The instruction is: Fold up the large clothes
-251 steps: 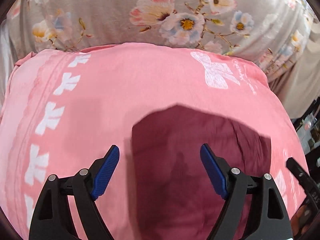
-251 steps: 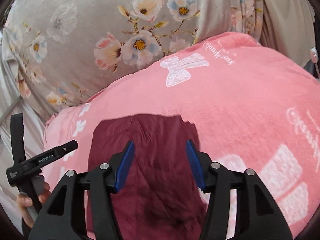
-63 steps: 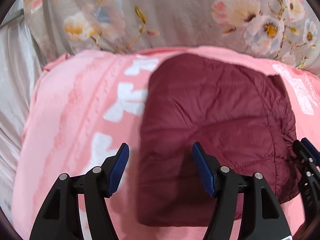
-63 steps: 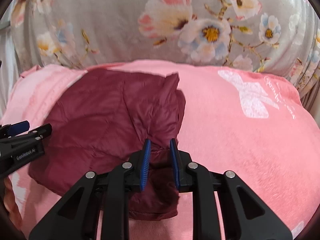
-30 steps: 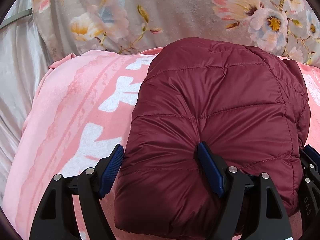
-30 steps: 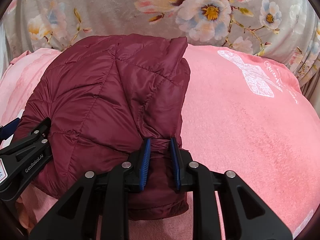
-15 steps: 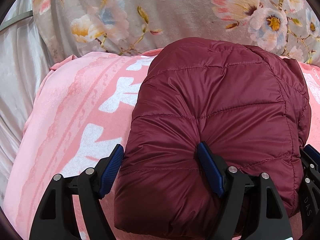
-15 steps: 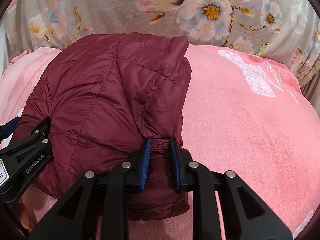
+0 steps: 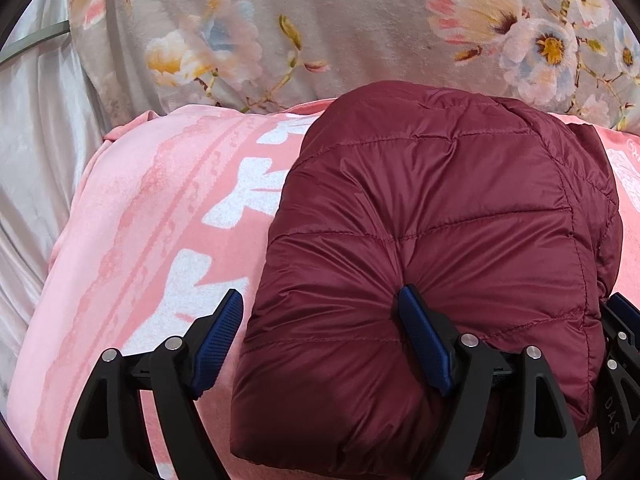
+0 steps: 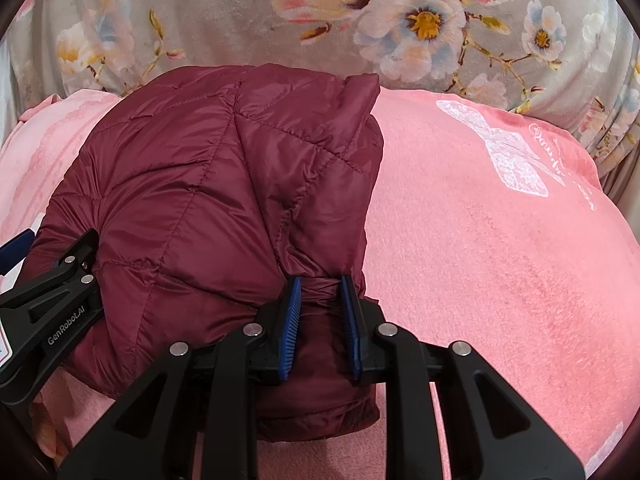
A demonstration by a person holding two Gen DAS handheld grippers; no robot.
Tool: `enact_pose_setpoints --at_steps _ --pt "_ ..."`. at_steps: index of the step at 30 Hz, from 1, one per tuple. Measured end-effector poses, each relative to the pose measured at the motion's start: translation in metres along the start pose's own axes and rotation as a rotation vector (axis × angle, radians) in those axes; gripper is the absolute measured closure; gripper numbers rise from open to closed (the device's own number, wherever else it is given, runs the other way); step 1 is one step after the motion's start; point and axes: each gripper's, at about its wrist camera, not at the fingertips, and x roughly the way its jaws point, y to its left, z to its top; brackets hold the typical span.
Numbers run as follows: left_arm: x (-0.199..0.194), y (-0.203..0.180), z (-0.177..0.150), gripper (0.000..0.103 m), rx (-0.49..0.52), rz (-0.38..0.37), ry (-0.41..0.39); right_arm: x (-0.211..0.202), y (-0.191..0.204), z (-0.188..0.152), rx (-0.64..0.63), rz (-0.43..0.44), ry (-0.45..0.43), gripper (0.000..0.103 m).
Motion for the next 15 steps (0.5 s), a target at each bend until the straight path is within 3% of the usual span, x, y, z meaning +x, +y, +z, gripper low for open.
enact_pose_setpoints --at_steps 3,5,8,15 --pt "-0.005 0.003 0.000 0.025 -0.010 0.004 -0.007 -0.004 -0.011 0.002 0.041 0.005 0.028 0.068" --pt "-0.014 0.007 -0.003 0.025 -0.021 -0.008 -0.001 -0.019 -0.024 -0.001 0.075 0.046 0.010 0.051" --pt "-0.043 0.013 -0.020 0.018 -0.048 -0.054 -0.023 -0.057 -0.037 -0.019 0.064 0.063 -0.040 0.038" --pt "-0.100 0.006 -0.062 0.017 -0.006 -0.102 -0.013 -0.124 -0.063 -0.070 0.064 0.069 -0.044 0.030"
